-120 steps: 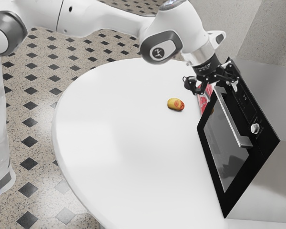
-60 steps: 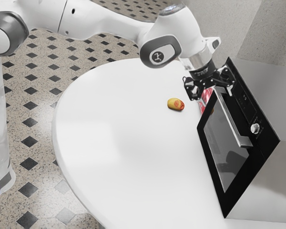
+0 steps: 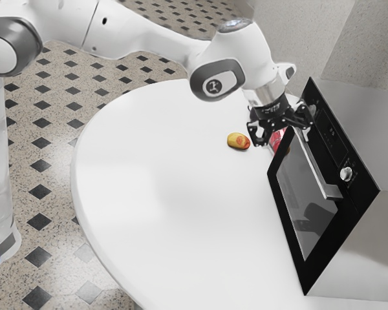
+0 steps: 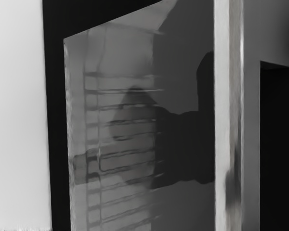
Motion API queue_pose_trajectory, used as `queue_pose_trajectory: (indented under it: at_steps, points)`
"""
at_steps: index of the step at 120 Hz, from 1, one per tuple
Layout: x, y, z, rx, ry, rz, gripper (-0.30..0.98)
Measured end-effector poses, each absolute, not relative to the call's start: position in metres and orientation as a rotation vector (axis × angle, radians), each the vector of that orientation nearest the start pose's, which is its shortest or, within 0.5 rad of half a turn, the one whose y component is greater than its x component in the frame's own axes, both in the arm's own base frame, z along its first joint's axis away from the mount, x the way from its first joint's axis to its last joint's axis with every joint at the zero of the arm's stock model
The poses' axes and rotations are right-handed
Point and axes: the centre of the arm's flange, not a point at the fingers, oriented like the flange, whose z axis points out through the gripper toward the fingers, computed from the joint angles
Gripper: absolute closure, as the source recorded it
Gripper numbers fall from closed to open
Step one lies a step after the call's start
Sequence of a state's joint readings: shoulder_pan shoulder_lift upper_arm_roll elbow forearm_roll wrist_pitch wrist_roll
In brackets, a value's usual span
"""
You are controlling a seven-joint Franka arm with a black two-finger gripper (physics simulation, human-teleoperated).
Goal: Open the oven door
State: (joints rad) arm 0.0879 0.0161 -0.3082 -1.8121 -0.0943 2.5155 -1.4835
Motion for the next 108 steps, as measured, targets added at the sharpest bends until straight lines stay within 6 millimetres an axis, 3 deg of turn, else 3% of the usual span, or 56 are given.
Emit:
queue_pose_trajectory:
  at_steps: [46, 67, 93, 108]
  points:
    - [0.597, -0.132, 0.592, 1.975, 1.584, 0.464, 0.1]
    - [0.584, -0.133, 0.592, 1.975, 1.592, 0.463, 0.12]
    - [0.564, -0.152, 0.589, 1.994, 1.574, 0.434, 0.13]
    - [0.552, -0.141, 0.588, 1.976, 1.604, 0.435, 0.13]
